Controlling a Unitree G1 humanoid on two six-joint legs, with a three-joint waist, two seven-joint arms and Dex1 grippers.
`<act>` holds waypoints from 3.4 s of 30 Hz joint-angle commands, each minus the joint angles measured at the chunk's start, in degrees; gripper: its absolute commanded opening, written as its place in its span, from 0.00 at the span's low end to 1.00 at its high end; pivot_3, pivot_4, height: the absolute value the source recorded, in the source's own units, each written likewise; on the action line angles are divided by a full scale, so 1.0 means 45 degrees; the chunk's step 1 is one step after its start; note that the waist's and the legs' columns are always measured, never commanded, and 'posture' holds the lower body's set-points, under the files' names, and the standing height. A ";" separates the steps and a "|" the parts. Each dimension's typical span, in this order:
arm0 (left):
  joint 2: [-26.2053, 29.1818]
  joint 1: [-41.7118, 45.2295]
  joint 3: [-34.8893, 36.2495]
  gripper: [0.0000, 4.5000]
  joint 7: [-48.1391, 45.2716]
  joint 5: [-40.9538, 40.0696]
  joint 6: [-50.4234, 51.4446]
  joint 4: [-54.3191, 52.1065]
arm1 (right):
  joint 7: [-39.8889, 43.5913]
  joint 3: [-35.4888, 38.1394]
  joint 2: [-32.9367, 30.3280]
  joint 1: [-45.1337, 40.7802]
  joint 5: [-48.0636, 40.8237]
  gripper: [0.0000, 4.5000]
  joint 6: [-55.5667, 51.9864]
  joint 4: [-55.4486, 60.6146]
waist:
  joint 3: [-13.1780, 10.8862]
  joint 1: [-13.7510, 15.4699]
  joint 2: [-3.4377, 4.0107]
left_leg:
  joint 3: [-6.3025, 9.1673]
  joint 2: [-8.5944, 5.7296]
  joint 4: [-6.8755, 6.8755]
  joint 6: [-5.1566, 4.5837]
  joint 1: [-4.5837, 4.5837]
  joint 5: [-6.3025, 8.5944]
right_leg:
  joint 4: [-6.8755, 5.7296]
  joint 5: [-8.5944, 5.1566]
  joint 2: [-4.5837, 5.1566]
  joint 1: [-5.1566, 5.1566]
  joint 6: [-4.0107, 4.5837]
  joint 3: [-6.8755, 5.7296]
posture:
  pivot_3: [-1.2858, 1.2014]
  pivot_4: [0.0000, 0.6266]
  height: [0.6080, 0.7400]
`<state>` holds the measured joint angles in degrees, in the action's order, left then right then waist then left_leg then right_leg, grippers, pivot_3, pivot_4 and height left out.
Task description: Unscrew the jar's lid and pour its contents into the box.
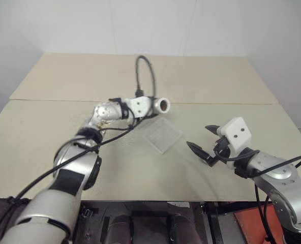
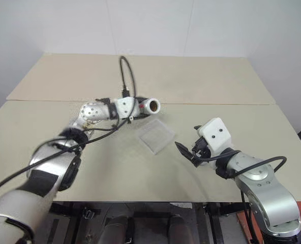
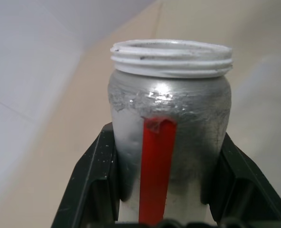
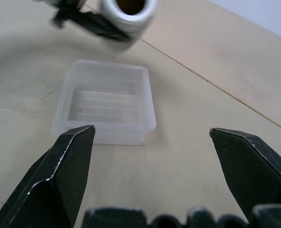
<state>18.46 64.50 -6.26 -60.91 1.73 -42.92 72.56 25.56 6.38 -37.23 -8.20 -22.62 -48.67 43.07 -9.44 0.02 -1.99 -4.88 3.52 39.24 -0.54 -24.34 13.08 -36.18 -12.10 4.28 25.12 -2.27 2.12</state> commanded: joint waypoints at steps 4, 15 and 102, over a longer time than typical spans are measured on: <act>0.0290 -0.0356 0.0191 0.43 -0.0179 -0.0083 -0.0351 -0.1892 | -0.0027 -0.0110 0.0028 -0.0297 0.0211 1.00 0.0613 -0.0087 | 0.0000 0.0058 0.0000 | 0.0009 -0.0009 0.0003 -0.0002 0.0010 0.0000 | 0.0008 0.0004 0.0003 -0.0022 -0.0009 0.0000 | 0.52 0.24 1.00; 0.2036 0.2983 -0.6906 0.43 1.5624 1.3013 -0.2242 -0.2540 | 0.0099 -0.0236 -0.0068 -0.0066 0.0379 1.00 0.0661 0.0072 | -0.0002 0.0250 -0.0004 | 0.0014 -0.0024 0.0005 -0.0004 0.0002 0.0002 | 0.0024 0.0013 0.0013 -0.0022 -0.0029 -0.0002 | 0.52 0.24 1.00; 0.0909 0.5340 -1.0465 0.43 2.2167 1.5009 -0.1573 0.1195 | -0.0124 -0.0063 0.0154 0.1929 -0.0928 1.00 0.0407 0.1371 | -0.0008 0.0155 -0.0017 | 0.0022 -0.0074 0.0120 -0.0088 -0.0091 0.0059 | 0.0015 0.0012 0.0064 0.0009 -0.0097 -0.0003 | 0.52 0.24 1.00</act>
<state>21.14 88.72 -59.34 44.90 77.16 -47.15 76.84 24.88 5.32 -36.03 1.10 -27.10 -48.02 48.16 -9.47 0.72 -2.06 -4.78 3.20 39.78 -0.94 -24.74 13.35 -36.12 -12.04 4.57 25.17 -2.70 2.10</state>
